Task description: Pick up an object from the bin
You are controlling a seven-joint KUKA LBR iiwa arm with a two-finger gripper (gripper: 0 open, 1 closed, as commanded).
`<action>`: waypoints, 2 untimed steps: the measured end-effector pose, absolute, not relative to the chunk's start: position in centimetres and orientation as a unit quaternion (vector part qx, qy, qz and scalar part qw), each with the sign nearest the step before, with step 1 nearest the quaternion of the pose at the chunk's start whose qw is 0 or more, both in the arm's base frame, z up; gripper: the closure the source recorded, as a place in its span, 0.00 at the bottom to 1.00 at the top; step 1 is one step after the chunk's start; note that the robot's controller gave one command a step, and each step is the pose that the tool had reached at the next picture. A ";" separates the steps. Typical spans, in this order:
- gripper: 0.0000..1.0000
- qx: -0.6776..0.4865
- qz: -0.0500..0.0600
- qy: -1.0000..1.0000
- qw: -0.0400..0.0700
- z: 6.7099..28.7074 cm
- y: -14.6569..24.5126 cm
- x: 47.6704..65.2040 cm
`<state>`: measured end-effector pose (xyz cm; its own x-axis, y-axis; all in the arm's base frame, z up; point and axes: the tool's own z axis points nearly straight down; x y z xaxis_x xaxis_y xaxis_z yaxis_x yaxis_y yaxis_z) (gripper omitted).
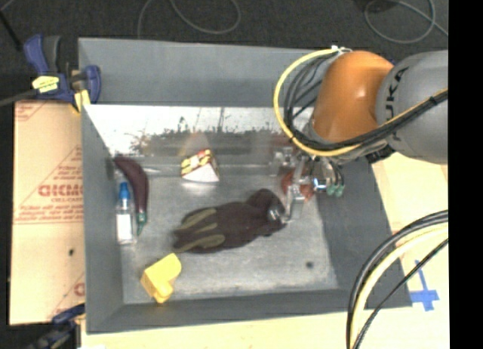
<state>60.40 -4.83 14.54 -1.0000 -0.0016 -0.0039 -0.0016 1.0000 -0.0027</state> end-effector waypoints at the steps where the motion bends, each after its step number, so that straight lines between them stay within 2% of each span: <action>1: 0.00 0.024 -0.001 1.000 0.007 12.4 -4.7 61.1; 2: 0.00 0.033 -0.002 0.999 0.004 8.4 -1.7 59.2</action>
Offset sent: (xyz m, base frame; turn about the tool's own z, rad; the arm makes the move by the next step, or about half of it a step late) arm -0.0197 0.0454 -0.0725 0.0612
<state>59.23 -1.66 8.38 -0.9978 0.0663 -0.0074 0.0664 0.9978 -0.0029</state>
